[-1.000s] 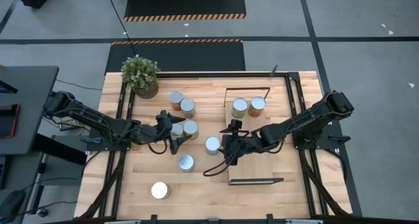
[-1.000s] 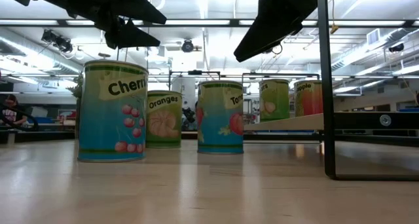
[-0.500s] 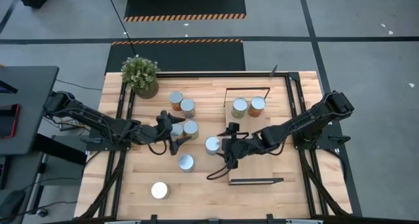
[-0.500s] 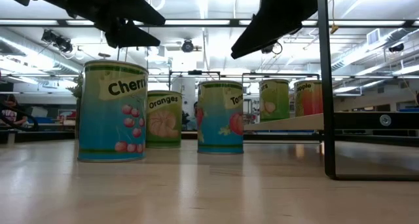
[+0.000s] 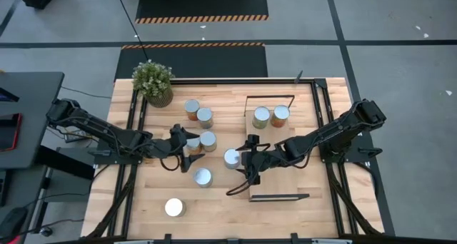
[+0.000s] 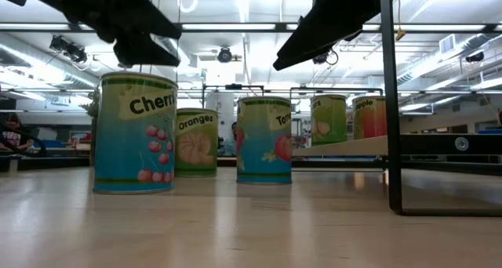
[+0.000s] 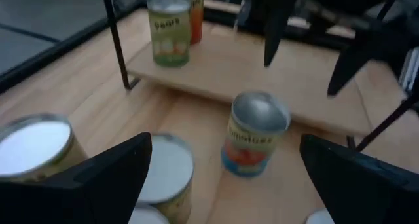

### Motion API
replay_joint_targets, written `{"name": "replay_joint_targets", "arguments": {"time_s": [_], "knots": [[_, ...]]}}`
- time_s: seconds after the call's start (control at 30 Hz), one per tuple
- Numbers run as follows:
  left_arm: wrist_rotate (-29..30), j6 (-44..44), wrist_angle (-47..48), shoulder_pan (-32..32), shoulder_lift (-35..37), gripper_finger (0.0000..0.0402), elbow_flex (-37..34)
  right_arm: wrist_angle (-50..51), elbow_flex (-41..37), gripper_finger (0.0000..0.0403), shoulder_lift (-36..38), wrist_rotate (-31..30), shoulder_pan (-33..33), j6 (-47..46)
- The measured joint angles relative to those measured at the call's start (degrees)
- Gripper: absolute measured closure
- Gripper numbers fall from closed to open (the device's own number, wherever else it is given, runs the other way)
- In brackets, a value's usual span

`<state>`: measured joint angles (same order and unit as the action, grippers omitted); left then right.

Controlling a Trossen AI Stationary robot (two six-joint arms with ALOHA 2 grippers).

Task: Pick and place cans onto a shelf
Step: Put the canned tomatoes on the shelf

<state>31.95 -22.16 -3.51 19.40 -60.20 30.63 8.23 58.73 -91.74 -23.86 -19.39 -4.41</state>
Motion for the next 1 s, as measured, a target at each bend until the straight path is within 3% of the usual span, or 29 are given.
{"name": "replay_joint_targets", "arguments": {"time_s": [0.33,1.0], "knots": [[5.49,6.70,-5.87,-2.39,0.00,0.0006,0.00,0.08,0.52,0.0039,0.00,1.72,4.18,-1.49],[7.55,16.99,-11.21,0.38,-0.02,0.0006,0.00,1.24,4.21,0.0039,-1.03,2.63,6.79,-0.18]]}}
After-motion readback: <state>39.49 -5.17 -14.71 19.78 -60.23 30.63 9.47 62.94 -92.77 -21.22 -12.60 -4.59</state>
